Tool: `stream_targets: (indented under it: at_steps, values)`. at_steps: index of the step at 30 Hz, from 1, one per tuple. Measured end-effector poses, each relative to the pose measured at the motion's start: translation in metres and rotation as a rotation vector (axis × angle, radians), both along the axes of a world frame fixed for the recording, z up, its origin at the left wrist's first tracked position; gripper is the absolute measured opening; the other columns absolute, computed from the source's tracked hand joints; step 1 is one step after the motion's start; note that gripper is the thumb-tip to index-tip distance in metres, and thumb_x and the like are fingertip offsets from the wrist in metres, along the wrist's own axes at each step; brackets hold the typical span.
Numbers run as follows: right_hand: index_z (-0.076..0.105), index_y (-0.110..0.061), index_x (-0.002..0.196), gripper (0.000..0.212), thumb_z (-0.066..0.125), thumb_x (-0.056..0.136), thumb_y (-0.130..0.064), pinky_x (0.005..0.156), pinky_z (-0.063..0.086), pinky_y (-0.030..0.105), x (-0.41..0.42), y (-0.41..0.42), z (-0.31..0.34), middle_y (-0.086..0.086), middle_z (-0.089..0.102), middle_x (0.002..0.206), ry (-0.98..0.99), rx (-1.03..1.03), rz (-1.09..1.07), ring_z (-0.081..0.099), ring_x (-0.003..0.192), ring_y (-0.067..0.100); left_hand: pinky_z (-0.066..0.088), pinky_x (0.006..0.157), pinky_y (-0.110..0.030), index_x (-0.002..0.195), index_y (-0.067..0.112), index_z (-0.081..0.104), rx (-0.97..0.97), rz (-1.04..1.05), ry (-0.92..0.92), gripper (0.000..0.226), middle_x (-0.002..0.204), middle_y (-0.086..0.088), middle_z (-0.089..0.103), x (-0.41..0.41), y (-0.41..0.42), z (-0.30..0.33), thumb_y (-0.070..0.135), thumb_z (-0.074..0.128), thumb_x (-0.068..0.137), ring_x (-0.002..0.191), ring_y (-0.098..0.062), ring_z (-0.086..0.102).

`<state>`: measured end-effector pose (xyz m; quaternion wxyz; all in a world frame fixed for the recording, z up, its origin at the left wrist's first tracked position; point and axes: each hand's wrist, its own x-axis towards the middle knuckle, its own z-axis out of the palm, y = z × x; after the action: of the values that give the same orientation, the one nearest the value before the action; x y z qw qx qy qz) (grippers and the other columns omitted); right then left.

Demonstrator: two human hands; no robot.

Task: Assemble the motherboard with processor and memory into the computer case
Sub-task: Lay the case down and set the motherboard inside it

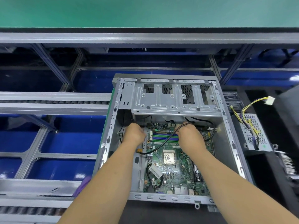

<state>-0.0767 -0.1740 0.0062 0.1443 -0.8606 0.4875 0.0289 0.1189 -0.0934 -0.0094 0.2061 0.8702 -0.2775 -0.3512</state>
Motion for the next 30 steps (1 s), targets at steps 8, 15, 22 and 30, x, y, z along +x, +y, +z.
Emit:
stream_targets:
  at_steps: [8, 15, 22, 30]
  values:
    - [0.073, -0.008, 0.094, 0.02, 0.056, 0.095, 0.002, 0.081, 0.057, 0.042, 0.0011, -0.0072, -0.0046, 0.011, 0.064, 0.097, -0.014, 0.067, 0.017, 0.063, 0.089, 0.03, 0.051, 0.098, -0.04, 0.105, 0.002, 0.068, -0.043, 0.082, 0.082, 0.024, 0.109, -0.013, 0.07, -0.0057, 0.001, 0.0026, 0.02, 0.073, 0.089, 0.104, -0.031, 0.067]
    - [0.074, -0.012, 0.101, 0.027, 0.054, 0.093, 0.005, 0.086, 0.056, 0.039, 0.0042, -0.0099, -0.0049, 0.008, 0.064, 0.105, 0.01, 0.084, 0.051, 0.064, 0.095, 0.03, 0.054, 0.095, -0.042, 0.108, 0.001, 0.069, -0.036, 0.115, 0.107, 0.029, 0.109, -0.015, 0.072, -0.007, 0.0011, 0.0045, 0.02, 0.076, 0.087, 0.104, -0.031, 0.068]
    - [0.075, -0.012, 0.098, 0.024, 0.055, 0.095, 0.002, 0.085, 0.056, 0.039, 0.0021, -0.0089, -0.005, 0.007, 0.063, 0.102, -0.023, 0.068, 0.054, 0.063, 0.093, 0.028, 0.055, 0.095, -0.043, 0.108, 0.0, 0.07, -0.035, 0.124, 0.116, 0.033, 0.109, -0.016, 0.072, -0.0071, 0.0014, 0.0038, 0.023, 0.078, 0.085, 0.105, -0.031, 0.068]
    - [0.071, -0.008, 0.099, 0.019, 0.056, 0.095, 0.003, 0.082, 0.056, 0.038, 0.0016, -0.0067, -0.002, 0.009, 0.064, 0.095, -0.074, 0.094, 0.024, 0.065, 0.092, 0.029, 0.055, 0.095, -0.043, 0.109, 0.001, 0.069, -0.03, 0.133, 0.116, 0.036, 0.11, -0.015, 0.072, -0.0073, 0.0002, 0.0027, 0.024, 0.079, 0.084, 0.105, -0.031, 0.068]
